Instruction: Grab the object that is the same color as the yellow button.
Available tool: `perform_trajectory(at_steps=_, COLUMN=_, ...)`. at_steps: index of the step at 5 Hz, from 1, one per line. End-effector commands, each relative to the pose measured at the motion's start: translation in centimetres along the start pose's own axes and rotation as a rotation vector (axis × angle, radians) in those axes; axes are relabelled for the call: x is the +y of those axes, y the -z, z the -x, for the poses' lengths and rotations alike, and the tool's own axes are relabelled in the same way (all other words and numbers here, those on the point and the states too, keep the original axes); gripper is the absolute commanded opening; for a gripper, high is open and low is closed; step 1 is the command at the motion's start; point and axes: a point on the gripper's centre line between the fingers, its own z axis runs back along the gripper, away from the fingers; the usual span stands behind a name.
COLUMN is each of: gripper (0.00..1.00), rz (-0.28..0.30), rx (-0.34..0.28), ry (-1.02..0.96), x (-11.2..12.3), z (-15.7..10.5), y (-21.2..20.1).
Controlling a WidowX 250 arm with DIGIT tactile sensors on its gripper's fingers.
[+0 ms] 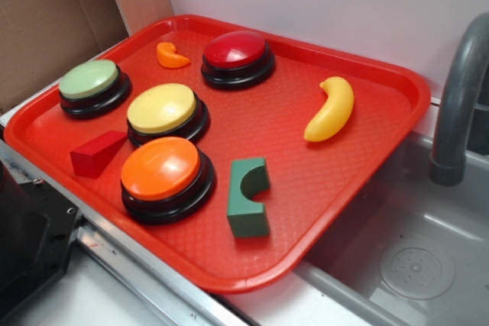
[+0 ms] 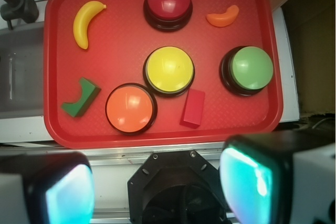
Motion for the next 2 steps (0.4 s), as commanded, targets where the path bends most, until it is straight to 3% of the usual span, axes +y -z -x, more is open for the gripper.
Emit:
perform_trajectory(at_steps=1, gripper=1.00, rz=0.000, rx=0.000, ry=0.000, x=0.0, z=0.0, y=0.0)
perform_trajectory(at_steps=2, gripper=1.00, rz=0.143, rx=-0.125, ry=-0.076, x=-4.7, z=-3.5, y=0.5)
